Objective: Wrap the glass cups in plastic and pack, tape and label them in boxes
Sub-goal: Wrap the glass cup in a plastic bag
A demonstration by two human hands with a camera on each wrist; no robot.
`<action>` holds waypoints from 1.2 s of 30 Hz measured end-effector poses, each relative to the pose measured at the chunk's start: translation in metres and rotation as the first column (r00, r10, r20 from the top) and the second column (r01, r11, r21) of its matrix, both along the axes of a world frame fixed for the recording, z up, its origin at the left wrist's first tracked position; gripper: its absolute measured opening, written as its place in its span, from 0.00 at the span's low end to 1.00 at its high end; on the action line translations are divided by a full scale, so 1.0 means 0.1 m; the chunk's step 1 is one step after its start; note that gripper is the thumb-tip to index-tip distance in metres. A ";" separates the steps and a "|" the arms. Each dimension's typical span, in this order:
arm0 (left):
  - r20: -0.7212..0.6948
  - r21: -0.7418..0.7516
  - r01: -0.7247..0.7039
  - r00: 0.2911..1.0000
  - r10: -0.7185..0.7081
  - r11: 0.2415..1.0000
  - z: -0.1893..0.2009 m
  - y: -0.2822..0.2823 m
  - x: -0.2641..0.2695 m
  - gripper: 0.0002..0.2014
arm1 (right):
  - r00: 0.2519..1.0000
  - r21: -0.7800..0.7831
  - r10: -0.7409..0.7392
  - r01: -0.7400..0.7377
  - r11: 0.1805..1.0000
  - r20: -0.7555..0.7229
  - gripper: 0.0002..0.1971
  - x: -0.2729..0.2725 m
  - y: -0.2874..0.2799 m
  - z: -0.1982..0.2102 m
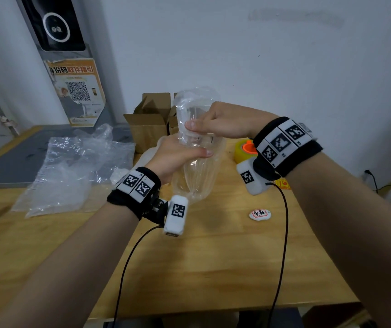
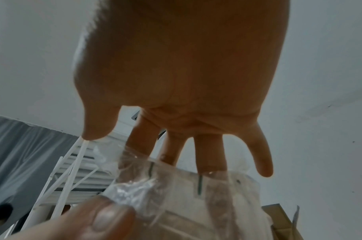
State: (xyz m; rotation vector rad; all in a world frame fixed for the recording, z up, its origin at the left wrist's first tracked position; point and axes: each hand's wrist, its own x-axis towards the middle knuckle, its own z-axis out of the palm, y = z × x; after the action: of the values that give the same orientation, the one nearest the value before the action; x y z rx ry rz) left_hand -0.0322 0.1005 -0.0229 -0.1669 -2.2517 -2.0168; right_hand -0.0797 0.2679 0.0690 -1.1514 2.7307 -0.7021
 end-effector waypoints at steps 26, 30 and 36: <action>0.126 0.242 -0.164 0.983 0.136 0.956 0.17 0.25 0.03 0.41 | 0.875 -0.907 -0.476 0.125 0.402 -0.090 0.18 0.10 0.25 -0.35; 0.139 0.264 -0.162 0.982 0.129 0.951 0.15 0.23 0.03 0.42 | 0.912 -0.843 -0.410 0.224 0.489 0.005 0.06 0.07 0.31 -0.33; 0.145 0.137 0.078 0.985 -0.098 0.987 0.06 0.35 0.10 0.30 | 0.969 -0.654 -0.233 0.227 0.722 0.079 0.30 0.03 0.35 -0.40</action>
State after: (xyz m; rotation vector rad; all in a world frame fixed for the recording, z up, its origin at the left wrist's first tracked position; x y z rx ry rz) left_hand -0.0221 0.1354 -0.0165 -0.1071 -2.2237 -2.2886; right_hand -0.0769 0.3033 0.0289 -0.8765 2.7166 -1.8168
